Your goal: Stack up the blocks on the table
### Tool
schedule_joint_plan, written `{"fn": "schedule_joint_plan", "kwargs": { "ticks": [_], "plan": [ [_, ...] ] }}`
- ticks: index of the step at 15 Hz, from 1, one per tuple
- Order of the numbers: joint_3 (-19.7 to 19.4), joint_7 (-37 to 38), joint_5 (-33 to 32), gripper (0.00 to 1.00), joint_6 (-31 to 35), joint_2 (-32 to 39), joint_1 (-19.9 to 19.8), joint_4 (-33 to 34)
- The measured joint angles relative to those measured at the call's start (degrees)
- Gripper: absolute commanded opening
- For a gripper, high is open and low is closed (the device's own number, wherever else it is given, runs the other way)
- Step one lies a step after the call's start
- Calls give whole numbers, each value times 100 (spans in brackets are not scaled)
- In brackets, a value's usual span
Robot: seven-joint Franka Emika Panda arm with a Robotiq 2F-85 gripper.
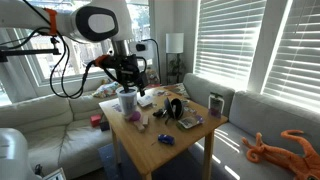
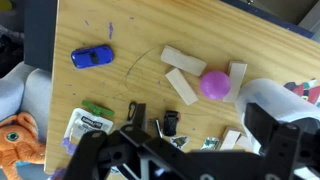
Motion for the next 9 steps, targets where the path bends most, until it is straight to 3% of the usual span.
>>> {"fn": "schedule_joint_plan", "kwargs": {
  "ticks": [7, 9],
  "plan": [
    [0, 0, 0, 100, 3, 0, 0, 0],
    [-87, -449, 17, 100, -106, 14, 72, -32]
  ]
}}
